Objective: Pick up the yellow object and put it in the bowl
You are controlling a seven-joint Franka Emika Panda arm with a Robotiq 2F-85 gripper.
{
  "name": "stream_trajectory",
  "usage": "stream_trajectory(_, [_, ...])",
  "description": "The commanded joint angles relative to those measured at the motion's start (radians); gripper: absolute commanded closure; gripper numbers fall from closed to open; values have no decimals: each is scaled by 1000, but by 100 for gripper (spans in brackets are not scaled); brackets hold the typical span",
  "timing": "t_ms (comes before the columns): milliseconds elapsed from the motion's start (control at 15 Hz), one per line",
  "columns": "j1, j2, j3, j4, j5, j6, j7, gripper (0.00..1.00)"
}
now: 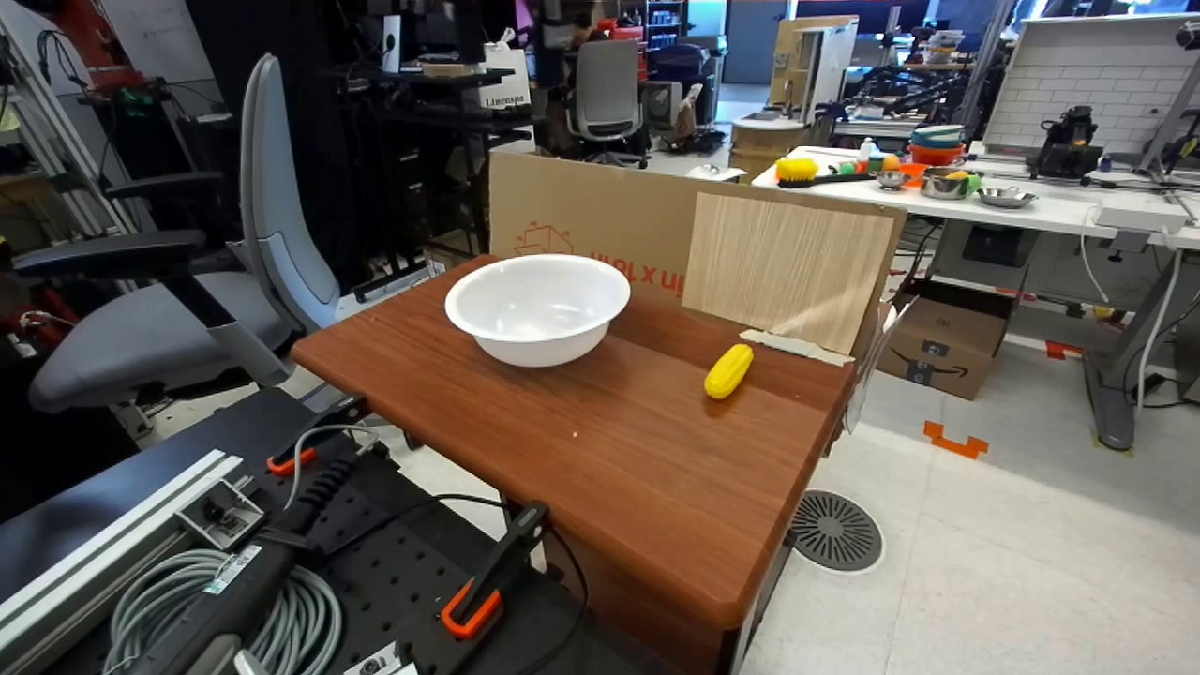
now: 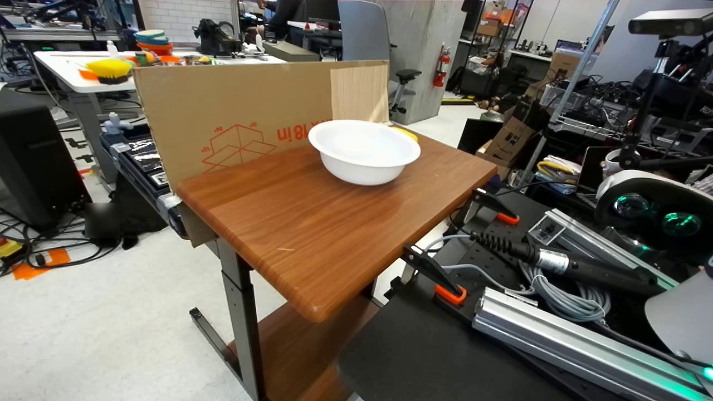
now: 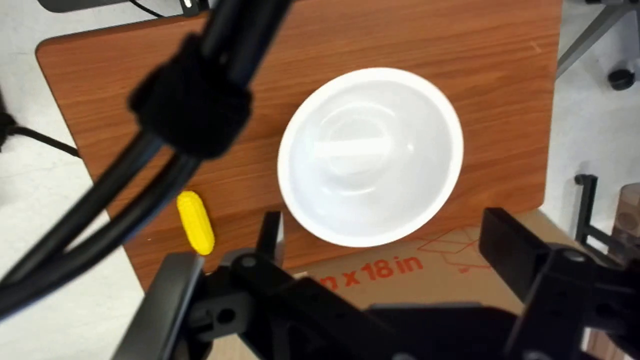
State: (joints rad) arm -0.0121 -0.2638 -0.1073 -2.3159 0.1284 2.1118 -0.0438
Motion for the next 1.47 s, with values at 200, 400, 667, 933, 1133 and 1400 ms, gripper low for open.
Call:
stream_trajectory(200, [-95, 360, -50, 313, 109, -38, 65, 0])
stream_trajectory(400, [-133, 463, -52, 384, 170, -49, 78, 0])
stream_trajectory(667, [-182, 566, -51, 466, 213, -67, 100, 0])
stream_trajectory(933, [-196, 572, -47, 445, 187, -39, 114, 0])
stream_trajectory(1133, [-200, 594, -48, 469, 187, -53, 142, 0])
stream_trajectory(1400, [-186, 644, -26, 510, 95, -29, 19, 0])
